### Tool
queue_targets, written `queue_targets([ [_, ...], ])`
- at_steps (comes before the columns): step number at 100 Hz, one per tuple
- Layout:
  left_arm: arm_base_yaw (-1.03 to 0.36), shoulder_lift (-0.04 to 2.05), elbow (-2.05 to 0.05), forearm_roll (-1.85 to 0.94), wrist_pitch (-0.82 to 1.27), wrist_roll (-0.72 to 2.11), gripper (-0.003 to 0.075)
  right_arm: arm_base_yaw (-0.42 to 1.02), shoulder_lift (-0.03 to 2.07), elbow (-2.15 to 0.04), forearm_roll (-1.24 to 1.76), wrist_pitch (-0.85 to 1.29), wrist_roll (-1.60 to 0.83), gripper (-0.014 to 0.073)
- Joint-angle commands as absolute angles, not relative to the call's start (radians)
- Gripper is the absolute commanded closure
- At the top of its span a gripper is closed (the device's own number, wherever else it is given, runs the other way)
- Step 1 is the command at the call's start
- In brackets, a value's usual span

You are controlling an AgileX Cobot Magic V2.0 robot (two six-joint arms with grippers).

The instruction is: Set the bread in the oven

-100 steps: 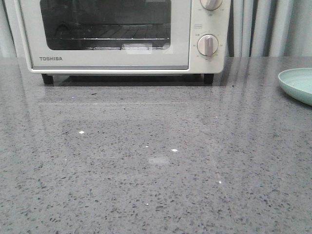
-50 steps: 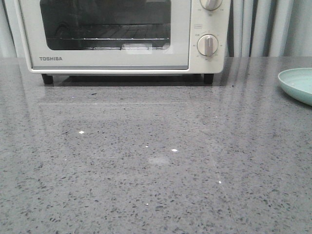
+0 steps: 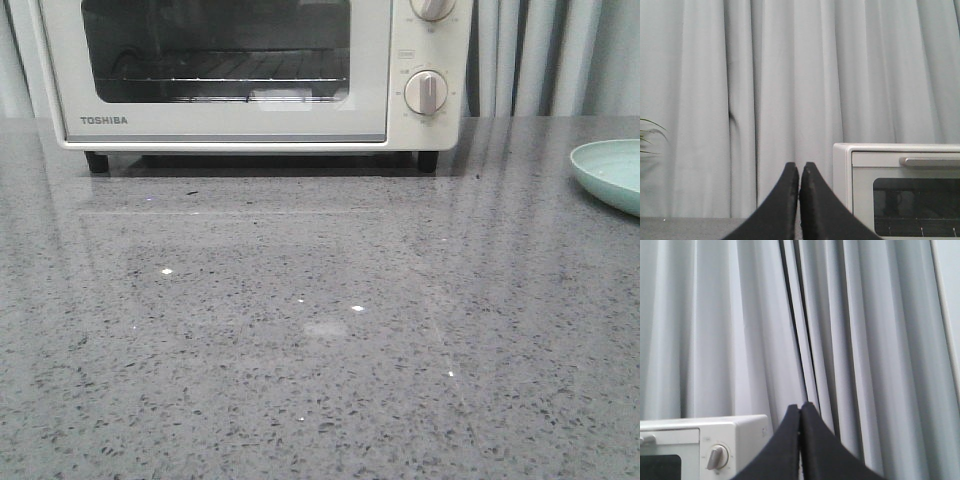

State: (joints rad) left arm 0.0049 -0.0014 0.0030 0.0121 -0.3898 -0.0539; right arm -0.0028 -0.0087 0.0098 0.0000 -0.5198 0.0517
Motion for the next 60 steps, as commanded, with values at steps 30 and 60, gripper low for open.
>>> queue_targets([
  [30, -0.002, -0.025, -0.135, -0.015, -0.344, -0.150, 0.0742, -0.008, -0.028, -0.143, 0.000, -0.177, 0.170, 0.0669],
  [60, -0.002, 0.143, -0.464, 0.022, -0.008, -0.150, 0.0741, -0.008, 0.075, -0.428, 0.000, 0.300, 0.170, 0.0669],
])
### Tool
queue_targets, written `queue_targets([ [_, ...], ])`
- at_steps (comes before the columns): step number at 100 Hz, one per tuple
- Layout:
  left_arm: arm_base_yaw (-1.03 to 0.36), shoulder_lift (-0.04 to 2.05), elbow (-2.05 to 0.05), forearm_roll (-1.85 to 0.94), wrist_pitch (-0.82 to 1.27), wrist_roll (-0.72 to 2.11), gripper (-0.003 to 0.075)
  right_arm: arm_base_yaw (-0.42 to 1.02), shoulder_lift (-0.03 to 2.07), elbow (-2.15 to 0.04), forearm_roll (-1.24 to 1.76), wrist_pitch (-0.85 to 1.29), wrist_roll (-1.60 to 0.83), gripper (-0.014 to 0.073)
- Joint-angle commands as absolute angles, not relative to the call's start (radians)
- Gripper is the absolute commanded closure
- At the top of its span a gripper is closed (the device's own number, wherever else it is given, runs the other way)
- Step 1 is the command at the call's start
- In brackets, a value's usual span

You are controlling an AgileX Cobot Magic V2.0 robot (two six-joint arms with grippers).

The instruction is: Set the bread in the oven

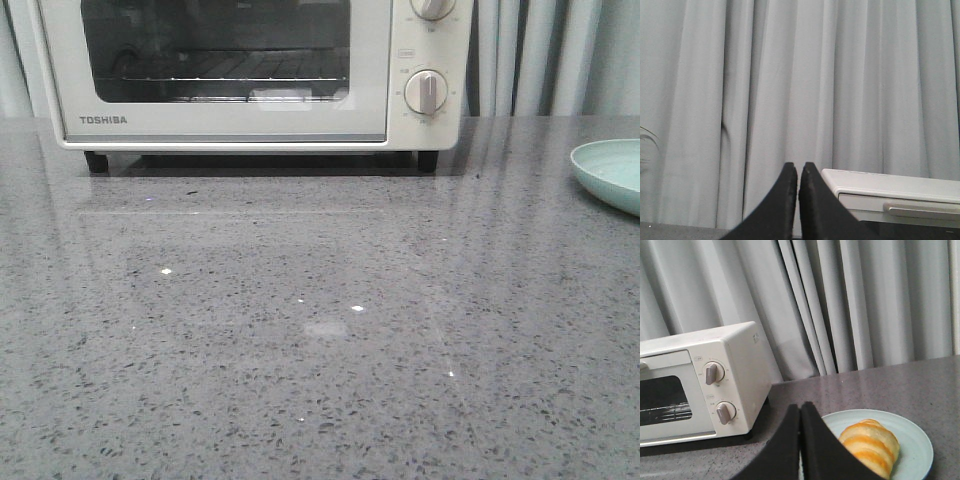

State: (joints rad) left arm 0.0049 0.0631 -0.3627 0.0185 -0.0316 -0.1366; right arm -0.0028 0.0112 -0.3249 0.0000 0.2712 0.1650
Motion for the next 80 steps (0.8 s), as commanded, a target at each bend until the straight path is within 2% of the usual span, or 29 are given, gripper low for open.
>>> queue_targets([
  [1, -0.002, 0.149, -0.470, 0.021, 0.000, -0.150, 0.0741, -0.008, 0.079, -0.435, 0.000, 0.304, 0.170, 0.0669],
  [14, -0.024, 0.270, -0.582, -0.031, 0.072, -0.150, 0.0741, -0.008, 0.177, -0.555, 0.005, 0.428, 0.170, 0.0669],
  [35, -0.129, 0.457, -0.681, -0.035, 0.061, -0.150, 0.0741, -0.008, 0.339, -0.744, 0.011, 0.633, 0.170, 0.0669],
  [66, -0.360, 0.715, -0.737, -0.035, -0.110, -0.150, 0.0741, -0.008, 0.421, -0.854, 0.011, 0.671, 0.143, 0.0669],
  [80, -0.413, 0.834, -0.801, -0.035, -0.114, -0.150, 0.0741, -0.008, 0.421, -0.858, 0.011, 0.678, 0.143, 0.0669],
])
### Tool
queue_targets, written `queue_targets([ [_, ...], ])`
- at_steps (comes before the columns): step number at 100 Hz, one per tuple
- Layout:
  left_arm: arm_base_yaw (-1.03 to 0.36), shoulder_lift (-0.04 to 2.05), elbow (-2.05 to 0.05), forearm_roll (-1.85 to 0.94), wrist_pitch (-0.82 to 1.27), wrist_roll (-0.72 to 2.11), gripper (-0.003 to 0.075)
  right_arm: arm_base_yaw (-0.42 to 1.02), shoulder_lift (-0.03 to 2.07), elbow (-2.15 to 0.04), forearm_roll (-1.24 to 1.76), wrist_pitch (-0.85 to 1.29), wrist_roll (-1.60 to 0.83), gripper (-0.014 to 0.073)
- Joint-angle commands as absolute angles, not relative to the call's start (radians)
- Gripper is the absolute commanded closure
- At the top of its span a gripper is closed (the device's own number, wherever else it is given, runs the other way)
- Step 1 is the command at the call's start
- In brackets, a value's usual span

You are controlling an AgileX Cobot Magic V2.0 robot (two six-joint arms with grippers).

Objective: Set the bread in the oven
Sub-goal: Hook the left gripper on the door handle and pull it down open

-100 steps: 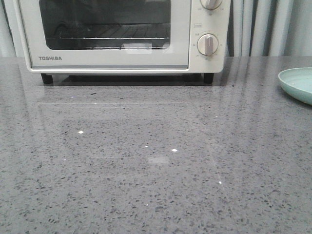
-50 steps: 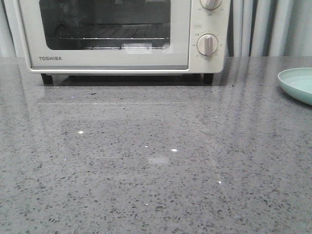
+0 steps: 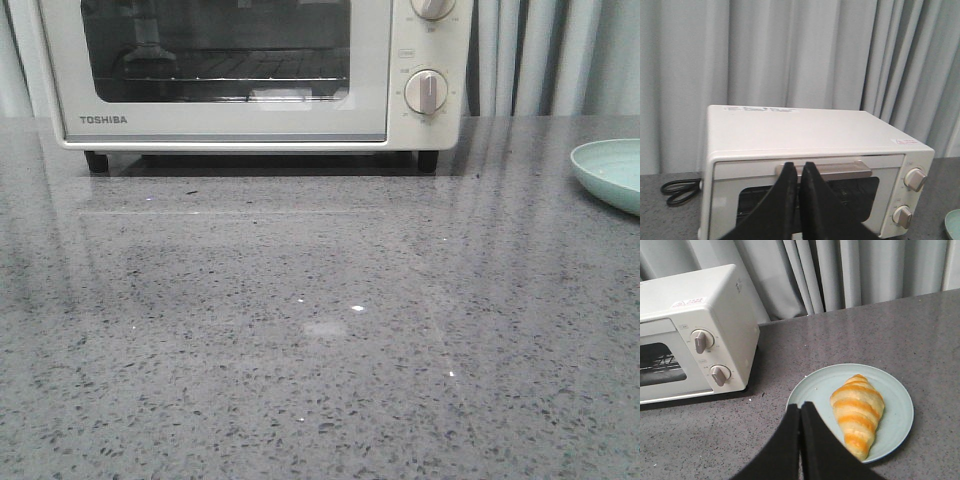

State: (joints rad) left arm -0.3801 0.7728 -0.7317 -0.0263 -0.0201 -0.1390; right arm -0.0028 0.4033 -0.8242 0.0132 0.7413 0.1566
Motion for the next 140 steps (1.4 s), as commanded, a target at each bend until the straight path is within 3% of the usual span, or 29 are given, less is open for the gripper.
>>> queue_targets([
  [1, -0.414, 0.846, -0.805, -0.035, -0.114, -0.150, 0.0741, -0.008, 0.421, -0.858, 0.011, 0.678, 0.143, 0.0669],
  [60, -0.423, 1.250, -1.034, -0.061, -0.167, -0.150, 0.0741, 0.079, 0.421, -0.858, 0.011, 0.695, 0.143, 0.0669],
  [91, -0.450, 1.342, -1.039, -0.025, -0.325, -0.150, 0.0741, 0.079, 0.421, -0.858, 0.011, 0.693, 0.143, 0.0669],
  [140, -0.450, 1.449, -1.084, 0.027, -0.304, -0.150, 0.0741, 0.079, 0.421, -0.858, 0.011, 0.693, 0.143, 0.0669],
])
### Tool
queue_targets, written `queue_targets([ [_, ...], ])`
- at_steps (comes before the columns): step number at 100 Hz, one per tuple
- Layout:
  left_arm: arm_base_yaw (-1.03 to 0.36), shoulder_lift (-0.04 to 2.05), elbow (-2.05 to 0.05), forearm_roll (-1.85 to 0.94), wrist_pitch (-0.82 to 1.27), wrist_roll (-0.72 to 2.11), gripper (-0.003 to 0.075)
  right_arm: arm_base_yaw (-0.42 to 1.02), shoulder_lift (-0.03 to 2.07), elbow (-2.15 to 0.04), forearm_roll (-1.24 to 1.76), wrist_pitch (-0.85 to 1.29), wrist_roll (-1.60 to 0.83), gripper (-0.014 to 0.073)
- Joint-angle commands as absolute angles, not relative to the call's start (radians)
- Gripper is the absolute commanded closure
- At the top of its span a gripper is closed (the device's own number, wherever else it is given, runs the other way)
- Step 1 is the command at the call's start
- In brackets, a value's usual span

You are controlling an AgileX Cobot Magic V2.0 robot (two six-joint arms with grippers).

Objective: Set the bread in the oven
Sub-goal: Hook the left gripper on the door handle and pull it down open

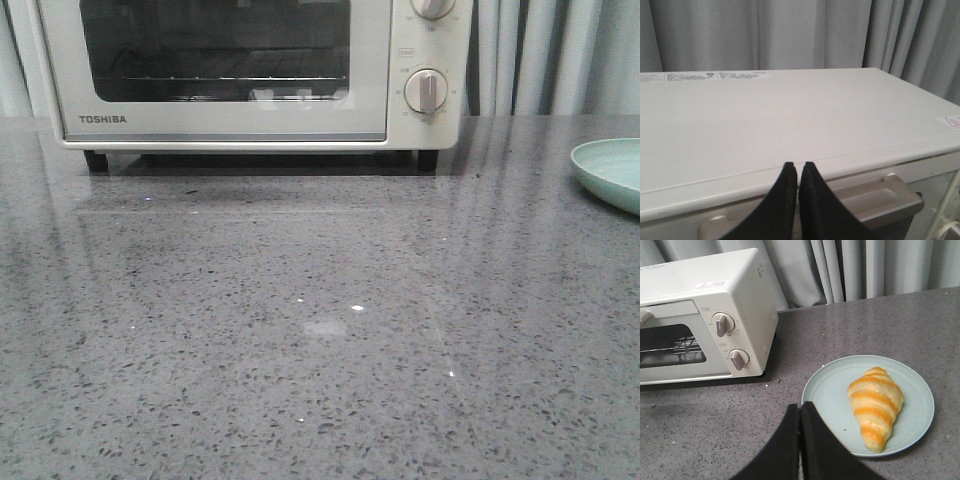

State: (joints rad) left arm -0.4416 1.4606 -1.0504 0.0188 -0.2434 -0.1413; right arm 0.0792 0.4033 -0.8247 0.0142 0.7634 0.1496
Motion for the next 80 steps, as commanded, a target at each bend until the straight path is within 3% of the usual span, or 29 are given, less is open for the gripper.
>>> queue_targets([
  [1, -0.450, 1.452, -1.084, 0.027, -0.301, -0.150, 0.0741, 0.079, 0.421, -0.858, 0.011, 0.693, 0.143, 0.0669],
  [43, -0.457, 1.456, -1.074, 0.023, -0.102, -0.150, 0.0741, 0.079, 0.421, -0.859, 0.011, 0.687, 0.143, 0.0669],
  [80, -0.481, 1.326, -0.962, 0.023, -0.059, -0.150, 0.0741, 0.079, 0.421, -0.850, 0.011, 0.836, 0.143, 0.0669],
])
